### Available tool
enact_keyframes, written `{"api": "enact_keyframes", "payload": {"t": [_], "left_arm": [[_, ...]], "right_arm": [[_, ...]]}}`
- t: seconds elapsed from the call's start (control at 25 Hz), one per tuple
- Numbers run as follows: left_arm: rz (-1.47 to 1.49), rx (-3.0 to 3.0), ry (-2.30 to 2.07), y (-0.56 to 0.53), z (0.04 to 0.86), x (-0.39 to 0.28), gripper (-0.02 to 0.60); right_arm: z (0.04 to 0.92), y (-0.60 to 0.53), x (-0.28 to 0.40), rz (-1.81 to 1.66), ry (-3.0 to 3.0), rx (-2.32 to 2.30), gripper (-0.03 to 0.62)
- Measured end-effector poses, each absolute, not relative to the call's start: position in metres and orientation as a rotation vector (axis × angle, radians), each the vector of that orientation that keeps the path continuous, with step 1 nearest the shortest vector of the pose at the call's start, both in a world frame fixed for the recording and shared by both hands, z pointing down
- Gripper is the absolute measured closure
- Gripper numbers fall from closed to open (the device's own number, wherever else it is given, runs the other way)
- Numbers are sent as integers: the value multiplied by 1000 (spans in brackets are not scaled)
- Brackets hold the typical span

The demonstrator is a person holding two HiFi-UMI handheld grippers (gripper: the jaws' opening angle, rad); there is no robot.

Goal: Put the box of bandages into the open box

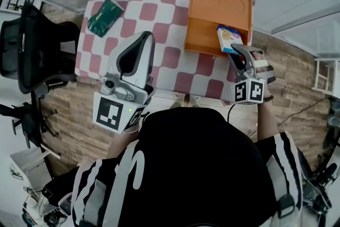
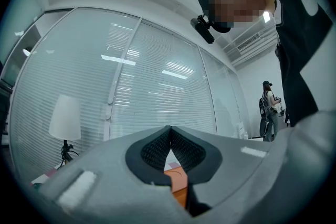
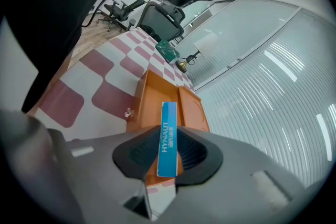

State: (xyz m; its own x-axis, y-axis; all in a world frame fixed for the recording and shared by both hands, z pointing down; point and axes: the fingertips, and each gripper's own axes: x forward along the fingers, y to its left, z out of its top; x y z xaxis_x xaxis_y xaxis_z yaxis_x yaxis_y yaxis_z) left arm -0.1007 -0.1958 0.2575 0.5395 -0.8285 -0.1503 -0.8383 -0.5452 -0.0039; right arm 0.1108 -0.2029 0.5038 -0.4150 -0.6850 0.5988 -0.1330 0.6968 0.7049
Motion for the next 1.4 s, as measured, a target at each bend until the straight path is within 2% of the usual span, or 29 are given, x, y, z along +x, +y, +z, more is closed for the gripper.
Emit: {"api": "enact_keyframes", "payload": {"t": [0.88, 1.4], "left_arm": [[197, -2676, 1476, -192, 258, -104, 581], [176, -2688, 1470, -191, 263, -103, 581]], "right_arm": [[513, -209, 108, -710, -1917, 629, 508], [515, -201, 109, -577, -1981, 642, 449]]}}
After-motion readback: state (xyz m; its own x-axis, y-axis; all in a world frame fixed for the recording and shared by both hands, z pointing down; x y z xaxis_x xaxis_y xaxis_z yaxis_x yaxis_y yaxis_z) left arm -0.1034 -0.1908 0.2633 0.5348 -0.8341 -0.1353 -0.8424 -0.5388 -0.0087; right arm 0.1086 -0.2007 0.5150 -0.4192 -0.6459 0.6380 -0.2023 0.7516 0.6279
